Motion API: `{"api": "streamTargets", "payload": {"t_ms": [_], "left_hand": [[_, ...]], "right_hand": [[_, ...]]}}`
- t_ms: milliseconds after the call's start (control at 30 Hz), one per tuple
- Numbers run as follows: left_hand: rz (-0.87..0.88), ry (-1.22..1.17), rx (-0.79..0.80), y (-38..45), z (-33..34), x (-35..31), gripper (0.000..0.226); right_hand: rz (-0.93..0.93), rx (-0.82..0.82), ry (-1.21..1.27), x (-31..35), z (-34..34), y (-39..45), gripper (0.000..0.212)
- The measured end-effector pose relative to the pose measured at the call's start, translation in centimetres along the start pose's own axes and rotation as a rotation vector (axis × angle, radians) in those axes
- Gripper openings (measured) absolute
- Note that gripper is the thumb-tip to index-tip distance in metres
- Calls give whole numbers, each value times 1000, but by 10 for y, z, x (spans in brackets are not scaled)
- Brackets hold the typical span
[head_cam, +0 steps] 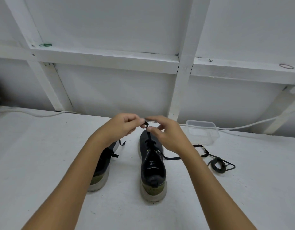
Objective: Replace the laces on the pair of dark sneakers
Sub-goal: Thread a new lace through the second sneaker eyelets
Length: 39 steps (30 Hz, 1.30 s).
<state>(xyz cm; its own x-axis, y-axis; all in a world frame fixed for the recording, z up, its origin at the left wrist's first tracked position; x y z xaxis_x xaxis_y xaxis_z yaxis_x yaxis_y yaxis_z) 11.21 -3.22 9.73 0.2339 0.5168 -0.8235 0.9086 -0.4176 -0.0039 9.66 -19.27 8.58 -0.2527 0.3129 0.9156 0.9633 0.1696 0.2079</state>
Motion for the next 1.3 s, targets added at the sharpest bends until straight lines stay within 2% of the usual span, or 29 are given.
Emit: {"api": "streamTargets", "payload": {"t_ms": [100,200,267,333,400,467,500,567,633,733,1033,1200,1300], "left_hand": [[7,60,31,0,5,-2,30],[-21,127,25,-2,2,5,26],[-52,153,26,-6,-3,14,26],[-78,224,23,-9,-8,25,25],[-91,268,20,-11,-7,31,25],[-103,266,8,-8,-1,33,25],[-103,280,3,-7,2,32,24],[-79,293,10,-3,10,25,24],[-49,276,27,0,17,20,23],[-41,326,43,-1,20,20,16],[-166,635,210,-7,30,55,14],[-251,627,241,-8,38,71,15],[-308,536,128,-9,38,79,13]], "right_hand": [[1,15,44,-1,3,4,10],[27,-139,38,-17,-17,3,15],[139,-290,-52,-36,-42,2,13],[288,-347,-218,-55,-62,-5,11],[335,-264,-320,-61,-64,-10,20],[254,-85,-256,-52,-45,-9,46],[216,0,-192,-44,-33,-8,51],[163,121,-111,-31,-11,-5,37],[143,133,-141,-25,-2,-1,12],[183,107,-202,-32,-7,1,22],[401,-174,-455,-83,-57,-15,16],[415,-287,-473,-94,-62,-20,14],[382,-355,-388,-95,-62,-22,11]]}}
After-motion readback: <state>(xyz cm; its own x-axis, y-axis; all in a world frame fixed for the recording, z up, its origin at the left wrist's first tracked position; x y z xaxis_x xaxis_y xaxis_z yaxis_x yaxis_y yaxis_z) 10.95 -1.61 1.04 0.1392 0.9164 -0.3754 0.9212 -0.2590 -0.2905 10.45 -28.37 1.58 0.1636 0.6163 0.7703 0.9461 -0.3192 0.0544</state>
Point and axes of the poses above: each hand's wrist, its own y-axis towards the middle knuckle, its own z-axis out of the palm, x = y × z, the point moved 8 cm from there along y, towards the middle knuckle, and after that the axes turned 14 degrees about y, right-handed, at the moved point
